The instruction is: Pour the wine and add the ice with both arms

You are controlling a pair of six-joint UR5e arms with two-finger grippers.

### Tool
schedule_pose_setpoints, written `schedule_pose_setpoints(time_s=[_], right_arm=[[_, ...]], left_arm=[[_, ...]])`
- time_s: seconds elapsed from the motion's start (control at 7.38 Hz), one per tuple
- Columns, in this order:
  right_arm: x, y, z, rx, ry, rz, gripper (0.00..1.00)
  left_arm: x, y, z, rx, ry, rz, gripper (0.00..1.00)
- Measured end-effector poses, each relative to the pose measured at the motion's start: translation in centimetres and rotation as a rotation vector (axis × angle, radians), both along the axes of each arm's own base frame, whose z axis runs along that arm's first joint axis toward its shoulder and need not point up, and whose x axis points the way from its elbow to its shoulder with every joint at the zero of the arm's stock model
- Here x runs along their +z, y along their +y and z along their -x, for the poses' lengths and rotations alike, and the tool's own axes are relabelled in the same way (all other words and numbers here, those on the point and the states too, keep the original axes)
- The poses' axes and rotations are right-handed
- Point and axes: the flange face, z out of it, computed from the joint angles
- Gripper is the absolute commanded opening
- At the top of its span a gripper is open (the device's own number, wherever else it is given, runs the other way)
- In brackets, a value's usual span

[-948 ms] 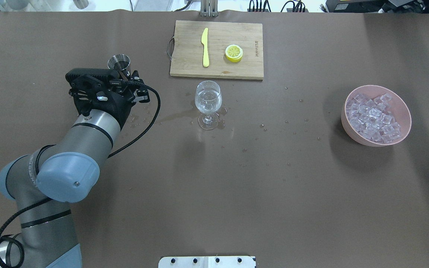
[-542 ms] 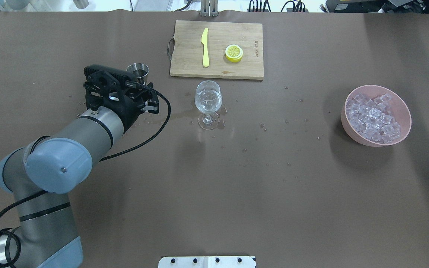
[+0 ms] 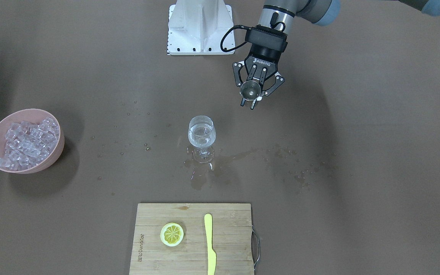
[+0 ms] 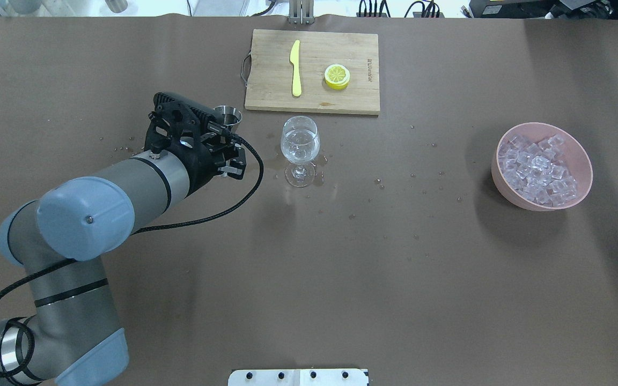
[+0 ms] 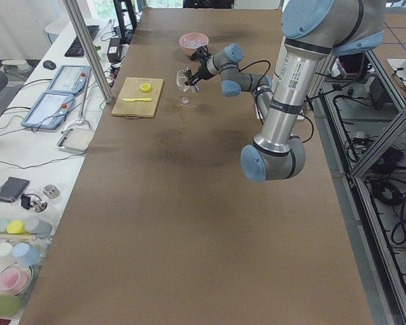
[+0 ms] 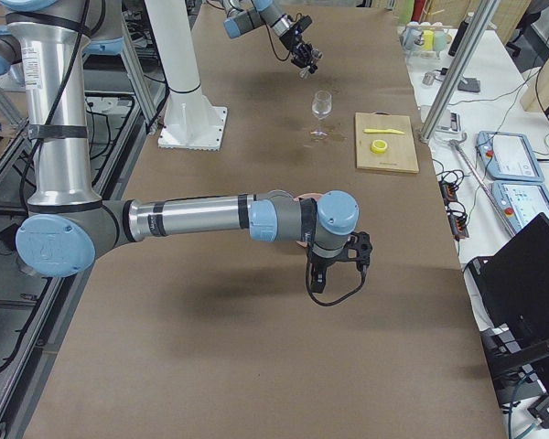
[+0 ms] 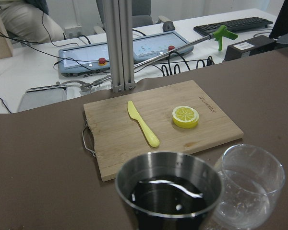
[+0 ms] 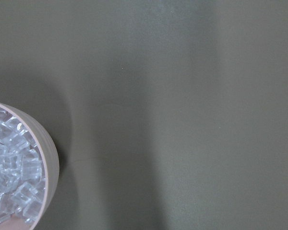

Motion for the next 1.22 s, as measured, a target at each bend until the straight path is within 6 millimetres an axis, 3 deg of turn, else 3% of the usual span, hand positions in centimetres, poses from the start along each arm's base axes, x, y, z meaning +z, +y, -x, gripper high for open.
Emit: schedule_pose_setpoints(time_s=[0.81,1.22], right_arm=[[0.0,0.0,0.2,-0.004,0.0,0.002,1.0],[-0.1,-0.1,0.4,-0.008,0.0,0.0,1.0]], left_arm=[[-5.8,-1.2,-1.9,0.098,-0.243,0.04,0.0],[-7.8,-2.1,-3.9,0.141,-0.386,0.058,0.0]])
